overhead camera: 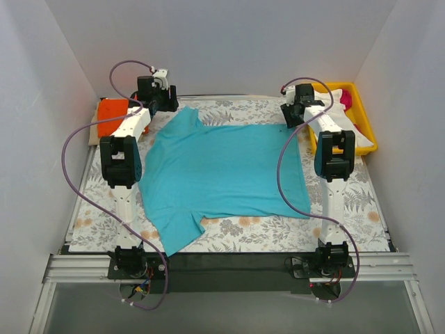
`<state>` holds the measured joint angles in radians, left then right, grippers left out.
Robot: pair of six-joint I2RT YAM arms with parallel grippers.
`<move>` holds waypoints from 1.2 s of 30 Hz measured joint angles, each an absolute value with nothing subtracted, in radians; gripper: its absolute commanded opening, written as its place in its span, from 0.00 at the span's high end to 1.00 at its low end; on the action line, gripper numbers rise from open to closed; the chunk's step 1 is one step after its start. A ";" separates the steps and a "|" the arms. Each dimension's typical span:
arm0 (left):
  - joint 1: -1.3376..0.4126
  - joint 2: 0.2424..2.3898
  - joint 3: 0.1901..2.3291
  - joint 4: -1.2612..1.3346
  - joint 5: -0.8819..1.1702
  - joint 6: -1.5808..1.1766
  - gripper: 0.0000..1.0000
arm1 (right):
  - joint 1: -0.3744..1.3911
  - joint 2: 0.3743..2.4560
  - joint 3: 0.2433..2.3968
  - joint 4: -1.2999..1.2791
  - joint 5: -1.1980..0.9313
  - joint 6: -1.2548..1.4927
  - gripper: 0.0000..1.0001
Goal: Fold and stack the t-shirts
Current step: Flatten the tshirt out
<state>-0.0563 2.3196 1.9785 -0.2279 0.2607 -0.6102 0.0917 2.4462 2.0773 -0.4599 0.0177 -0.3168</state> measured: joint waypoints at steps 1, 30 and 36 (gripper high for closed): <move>-0.056 2.320 1.979 -0.224 0.258 -0.610 0.44 | 0.092 2.446 2.072 -0.451 0.017 -0.311 0.59; -0.110 2.624 2.178 -0.115 0.272 -0.624 0.46 | 0.086 2.446 2.051 -0.418 -0.049 -0.268 0.99; -0.135 2.682 2.239 -0.080 0.234 -0.606 0.50 | 0.085 2.445 2.050 -0.417 -0.054 -0.273 0.99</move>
<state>-0.1352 2.6820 2.2387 -0.0803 0.2344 -0.6064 0.0853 2.4451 2.0502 -0.4171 -0.0540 -0.2726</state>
